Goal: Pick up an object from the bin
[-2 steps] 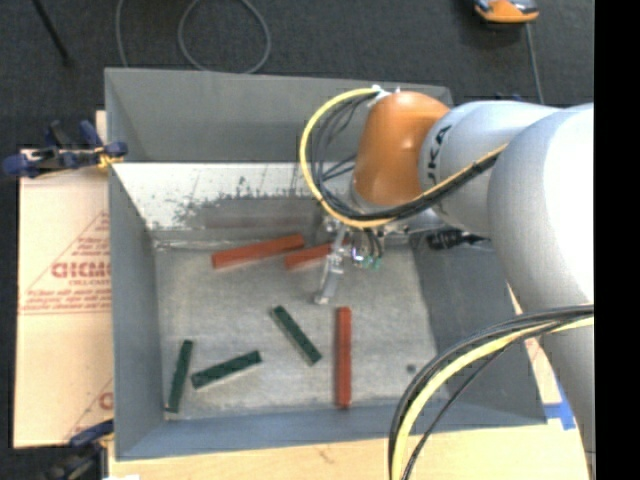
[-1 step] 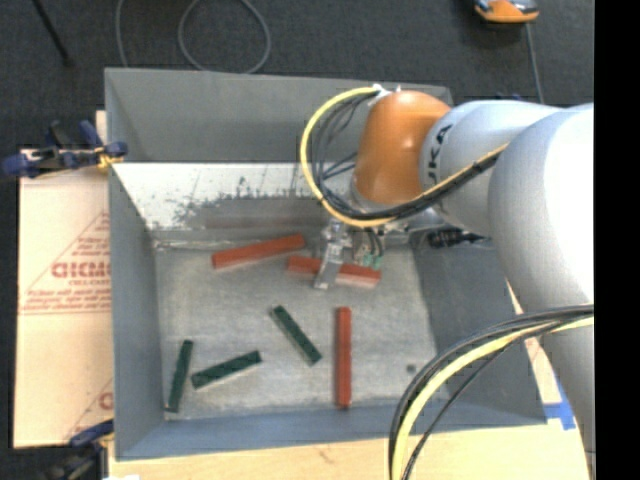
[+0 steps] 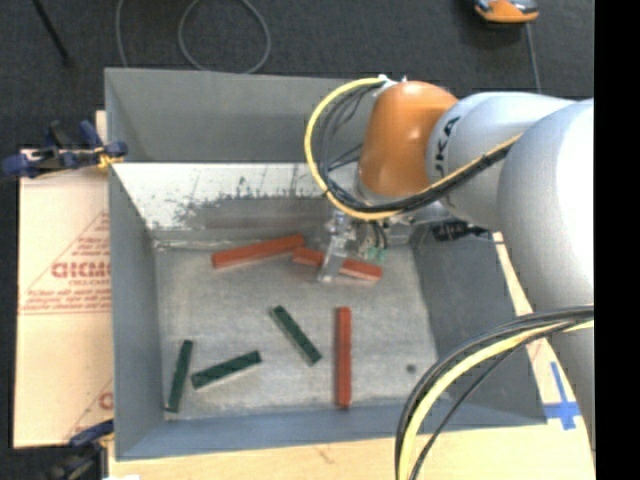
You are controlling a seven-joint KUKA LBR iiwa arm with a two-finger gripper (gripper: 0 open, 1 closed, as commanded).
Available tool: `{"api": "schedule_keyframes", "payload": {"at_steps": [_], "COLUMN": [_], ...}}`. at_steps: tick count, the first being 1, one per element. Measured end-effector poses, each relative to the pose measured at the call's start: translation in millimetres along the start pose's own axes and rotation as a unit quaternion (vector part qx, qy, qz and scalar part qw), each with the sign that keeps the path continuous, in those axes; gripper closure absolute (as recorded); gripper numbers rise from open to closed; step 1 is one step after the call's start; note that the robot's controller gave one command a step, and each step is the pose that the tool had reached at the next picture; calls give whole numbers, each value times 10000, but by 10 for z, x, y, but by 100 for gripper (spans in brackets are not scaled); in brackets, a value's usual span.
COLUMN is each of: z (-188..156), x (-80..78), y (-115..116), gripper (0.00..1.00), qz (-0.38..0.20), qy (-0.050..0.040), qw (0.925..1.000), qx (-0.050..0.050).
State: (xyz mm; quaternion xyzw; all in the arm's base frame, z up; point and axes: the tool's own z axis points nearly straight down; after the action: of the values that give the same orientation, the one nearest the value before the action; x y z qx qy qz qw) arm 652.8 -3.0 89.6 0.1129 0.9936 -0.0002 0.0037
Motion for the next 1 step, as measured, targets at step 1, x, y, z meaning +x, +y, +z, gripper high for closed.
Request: {"api": "schedule_keyframes", "payload": {"at_steps": [1], "z": [-465], "x": [-29], "y": [0], "gripper": [100], "qz": [-2], "qy": [-12], "qw": [10000], "qx": [-7]}}
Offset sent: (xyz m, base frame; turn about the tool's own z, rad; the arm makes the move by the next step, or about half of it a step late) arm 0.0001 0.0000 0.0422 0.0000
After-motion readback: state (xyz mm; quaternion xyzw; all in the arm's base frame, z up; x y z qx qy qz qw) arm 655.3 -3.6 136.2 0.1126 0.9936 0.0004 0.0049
